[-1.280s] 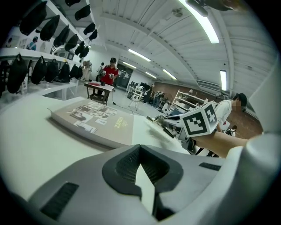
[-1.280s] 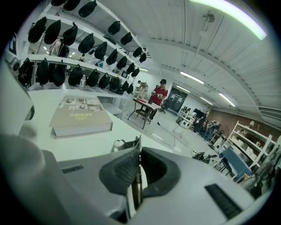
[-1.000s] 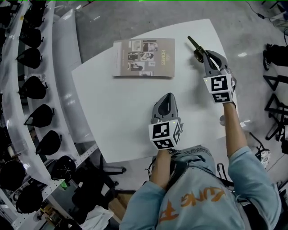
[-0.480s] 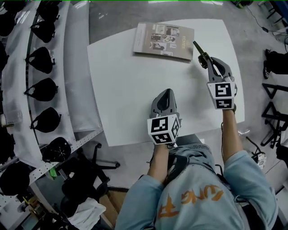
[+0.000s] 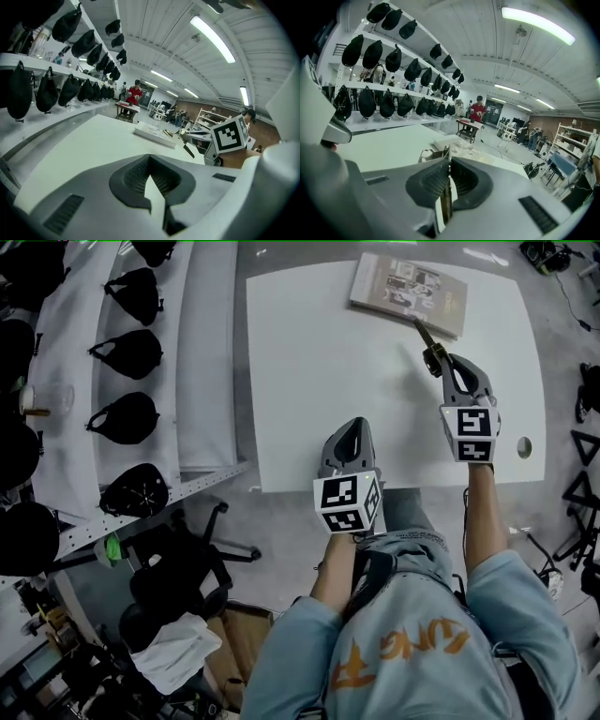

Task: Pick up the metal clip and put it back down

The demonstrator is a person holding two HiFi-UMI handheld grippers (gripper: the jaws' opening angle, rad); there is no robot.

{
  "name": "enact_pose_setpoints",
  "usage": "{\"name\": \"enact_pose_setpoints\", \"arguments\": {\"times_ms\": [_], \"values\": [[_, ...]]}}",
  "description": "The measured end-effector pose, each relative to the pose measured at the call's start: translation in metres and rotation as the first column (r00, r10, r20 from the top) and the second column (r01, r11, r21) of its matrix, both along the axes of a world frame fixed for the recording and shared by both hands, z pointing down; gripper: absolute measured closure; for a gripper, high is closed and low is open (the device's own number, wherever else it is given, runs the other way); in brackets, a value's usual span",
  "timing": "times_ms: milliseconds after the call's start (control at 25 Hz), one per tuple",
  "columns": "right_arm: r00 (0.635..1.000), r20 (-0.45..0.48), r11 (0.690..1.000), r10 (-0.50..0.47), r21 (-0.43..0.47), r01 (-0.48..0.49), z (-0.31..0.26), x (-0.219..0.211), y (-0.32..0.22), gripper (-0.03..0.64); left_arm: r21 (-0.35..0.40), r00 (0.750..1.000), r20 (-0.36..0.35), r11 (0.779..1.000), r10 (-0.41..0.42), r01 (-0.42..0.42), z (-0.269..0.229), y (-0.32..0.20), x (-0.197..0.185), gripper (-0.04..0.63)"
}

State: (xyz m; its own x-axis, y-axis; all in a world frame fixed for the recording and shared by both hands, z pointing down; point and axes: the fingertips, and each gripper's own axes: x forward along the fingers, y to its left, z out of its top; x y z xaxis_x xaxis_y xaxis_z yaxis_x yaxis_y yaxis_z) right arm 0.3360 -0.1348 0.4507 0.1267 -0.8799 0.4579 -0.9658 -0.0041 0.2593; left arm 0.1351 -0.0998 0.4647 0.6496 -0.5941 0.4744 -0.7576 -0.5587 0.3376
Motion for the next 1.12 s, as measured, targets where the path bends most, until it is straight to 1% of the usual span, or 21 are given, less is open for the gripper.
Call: {"name": "enact_pose_setpoints", "arguments": {"times_ms": [200,360,600,920,1120], "values": [[0.998,0.027,0.998,-0.059,0.011,0.059,0.001,-0.069,0.001,0.586,0.013,0.997,0.019,0.998,-0.069,0.068,-0.003,0.008,-0.070,0.586],[0.993,0.038,0.993,-0.113,0.019,0.112,0.001,-0.120,-0.002,0.586,0.028,0.993,0.020,0.993,-0.119,0.119,-0.006,0.013,-0.115,0.586],[0.976,0.042,0.977,-0.213,0.014,0.212,0.005,-0.196,-0.008,0.586,0.019,0.979,0.023,0.979,-0.204,0.203,0.001,0.021,-0.179,0.586],[0.932,0.032,0.932,-0.361,-0.033,0.362,0.025,-0.294,-0.003,0.586,-0.030,0.944,0.023,0.944,-0.328,0.328,0.025,0.036,-0.256,0.586],[0.889,0.018,0.886,-0.457,-0.079,0.457,0.038,-0.343,0.013,0.586,-0.076,0.919,0.010,0.916,-0.393,0.393,0.041,0.053,-0.284,0.586]]}}
